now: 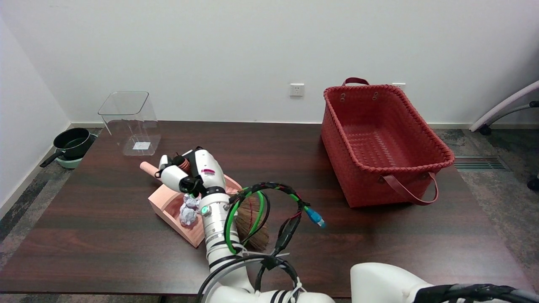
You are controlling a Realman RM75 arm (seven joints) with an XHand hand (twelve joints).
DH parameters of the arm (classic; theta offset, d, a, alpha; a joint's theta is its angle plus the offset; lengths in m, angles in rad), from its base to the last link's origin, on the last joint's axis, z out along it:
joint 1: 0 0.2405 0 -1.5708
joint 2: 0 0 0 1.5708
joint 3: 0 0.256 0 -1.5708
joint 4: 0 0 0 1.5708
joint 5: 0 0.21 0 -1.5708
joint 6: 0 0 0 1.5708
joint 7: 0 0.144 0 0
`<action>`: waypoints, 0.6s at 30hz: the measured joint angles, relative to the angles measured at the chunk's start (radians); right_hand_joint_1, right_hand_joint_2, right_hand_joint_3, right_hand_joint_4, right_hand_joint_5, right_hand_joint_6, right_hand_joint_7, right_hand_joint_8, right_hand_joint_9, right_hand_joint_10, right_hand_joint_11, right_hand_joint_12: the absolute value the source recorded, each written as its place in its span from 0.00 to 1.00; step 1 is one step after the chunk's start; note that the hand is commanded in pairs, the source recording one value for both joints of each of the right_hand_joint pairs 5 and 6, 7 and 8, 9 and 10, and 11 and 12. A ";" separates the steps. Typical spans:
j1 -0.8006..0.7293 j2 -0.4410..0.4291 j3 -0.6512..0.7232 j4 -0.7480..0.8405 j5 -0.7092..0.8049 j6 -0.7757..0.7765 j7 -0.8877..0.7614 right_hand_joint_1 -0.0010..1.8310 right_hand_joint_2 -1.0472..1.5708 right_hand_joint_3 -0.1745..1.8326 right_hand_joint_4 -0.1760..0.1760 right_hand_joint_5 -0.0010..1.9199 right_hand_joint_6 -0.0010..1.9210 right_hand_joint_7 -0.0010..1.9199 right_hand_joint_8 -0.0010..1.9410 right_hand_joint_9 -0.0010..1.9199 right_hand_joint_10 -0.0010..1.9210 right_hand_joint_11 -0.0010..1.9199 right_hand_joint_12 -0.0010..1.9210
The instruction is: Sweep the paper ball into the dustpan.
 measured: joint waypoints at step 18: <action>0.106 0.072 0.073 -0.088 0.159 -0.260 0.248 0.29 1.00 0.62 0.50 1.00 1.00 1.00 0.99 1.00 1.00 0.96 0.96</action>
